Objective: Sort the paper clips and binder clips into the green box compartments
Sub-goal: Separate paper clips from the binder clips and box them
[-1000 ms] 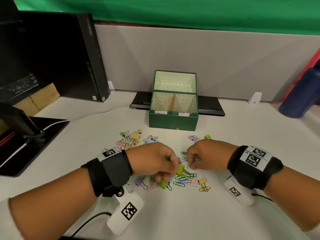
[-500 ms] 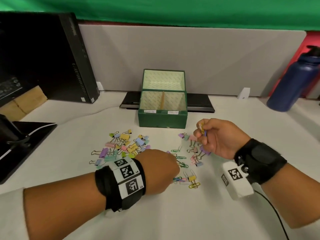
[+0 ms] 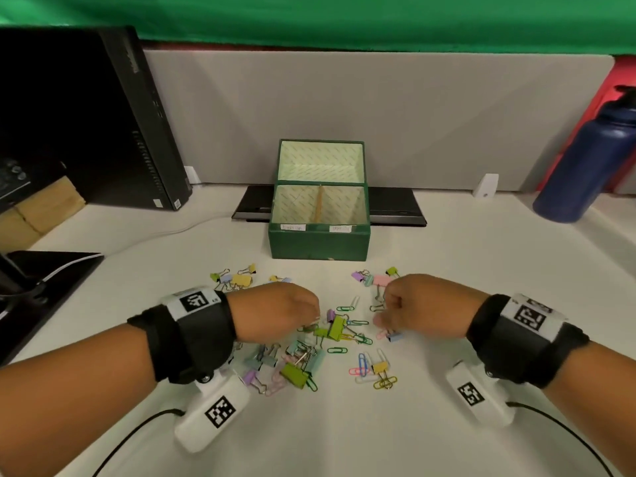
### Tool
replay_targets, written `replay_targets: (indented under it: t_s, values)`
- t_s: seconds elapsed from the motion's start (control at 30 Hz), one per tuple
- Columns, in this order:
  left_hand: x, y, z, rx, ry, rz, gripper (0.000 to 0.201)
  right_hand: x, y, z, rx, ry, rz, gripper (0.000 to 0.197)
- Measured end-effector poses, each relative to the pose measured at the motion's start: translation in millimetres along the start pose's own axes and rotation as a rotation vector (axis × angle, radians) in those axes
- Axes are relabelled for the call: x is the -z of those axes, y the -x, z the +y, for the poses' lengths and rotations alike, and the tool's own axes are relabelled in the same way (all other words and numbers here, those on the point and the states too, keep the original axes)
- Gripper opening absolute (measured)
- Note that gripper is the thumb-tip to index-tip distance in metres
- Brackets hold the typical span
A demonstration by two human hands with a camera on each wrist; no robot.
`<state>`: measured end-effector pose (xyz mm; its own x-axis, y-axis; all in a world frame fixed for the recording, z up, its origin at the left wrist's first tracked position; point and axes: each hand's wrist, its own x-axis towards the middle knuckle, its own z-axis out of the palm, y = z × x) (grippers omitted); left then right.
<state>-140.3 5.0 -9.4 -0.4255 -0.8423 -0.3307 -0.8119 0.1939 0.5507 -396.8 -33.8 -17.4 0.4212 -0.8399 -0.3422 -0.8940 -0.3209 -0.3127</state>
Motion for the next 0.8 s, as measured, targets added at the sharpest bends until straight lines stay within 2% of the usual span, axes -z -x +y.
replay_targets:
  t_s: [0.1,0.23,0.33,0.43,0.53,0.7,0.8]
  values:
    - [6,0,0,0.050,0.248,-0.016,0.026,-5,6,4,-0.031,0.148,-0.029,0.035]
    - [14,-9,-4,0.134,0.689,-0.007,0.026,8,7,3,-0.005,0.109,0.050,0.021]
    - [22,-24,-6,0.139,0.830,0.047,0.025,9,-2,-14,0.094,0.100,0.082,0.007]
    - [40,-43,-4,0.155,0.957,0.119,0.024,0,-16,-28,0.157,0.210,0.002,0.013]
    - [63,-64,5,0.137,0.930,0.197,0.022,-3,-24,-32,0.183,0.269,-0.045,0.013]
    - [90,-99,25,0.125,0.701,0.294,0.017,3,-25,-36,0.184,0.260,-0.124,0.006]
    - [97,-116,32,0.151,0.522,0.303,0.017,22,-27,-39,0.178,0.175,-0.053,0.011]
